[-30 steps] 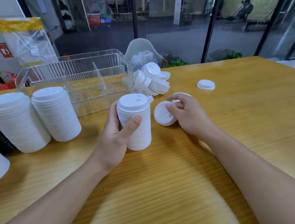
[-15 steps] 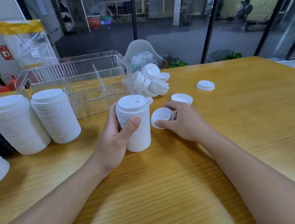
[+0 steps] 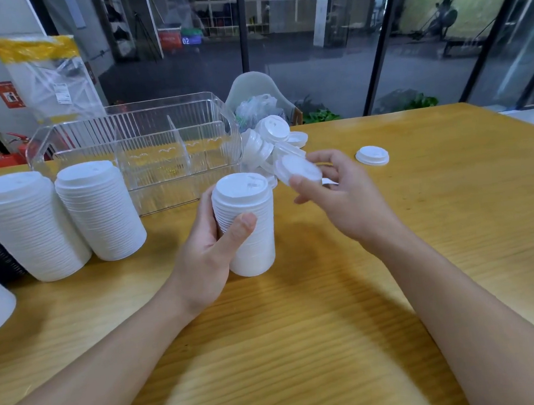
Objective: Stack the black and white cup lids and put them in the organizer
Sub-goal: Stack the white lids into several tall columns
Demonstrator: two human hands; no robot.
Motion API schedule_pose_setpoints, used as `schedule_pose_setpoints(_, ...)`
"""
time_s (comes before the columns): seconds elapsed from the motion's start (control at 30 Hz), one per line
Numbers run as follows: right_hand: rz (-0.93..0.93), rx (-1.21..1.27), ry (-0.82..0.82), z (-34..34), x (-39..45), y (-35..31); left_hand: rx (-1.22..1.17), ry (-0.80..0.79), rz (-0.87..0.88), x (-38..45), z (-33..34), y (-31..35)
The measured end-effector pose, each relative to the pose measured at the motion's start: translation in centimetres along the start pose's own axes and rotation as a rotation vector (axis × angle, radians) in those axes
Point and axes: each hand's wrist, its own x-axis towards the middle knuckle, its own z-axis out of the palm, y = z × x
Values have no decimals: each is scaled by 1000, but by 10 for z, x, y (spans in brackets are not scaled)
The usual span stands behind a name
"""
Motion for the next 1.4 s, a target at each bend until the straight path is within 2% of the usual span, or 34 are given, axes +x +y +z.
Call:
schedule_pose_setpoints(0.13,-125,182,-70,13,-14,-21,-6,-59,-11,-2,5,1)
schedule_pose_setpoints(0.37,-272,57,-143,28,-28,-33,-21,-118,-14,-1,7,1)
schedule_pose_setpoints(0.53,-282,-33,-113,31,-30,-33,-12,-123,-12,-2,7,0)
schedule_pose_setpoints(0.8,-253,-21,-81,36,-33,-31,-27,-117,-12,-2,7,3)
schedule_pose_setpoints(0.93,-213,-14,-105,36,-32,-31,-24,-109,-17,-3,8,4)
schedule_pose_setpoints(1.3,-248,-7,-175,19,-20,-23,-2,-84,6,-4,6,4)
schedule_pose_setpoints(1.33,-235,-39,-145,11,-14,-17,2,-75,12,-4,6,3)
schedule_pose_setpoints(1.4,-199,-259,-24,-6,1,3,-1,-55,17,-3,3,3)
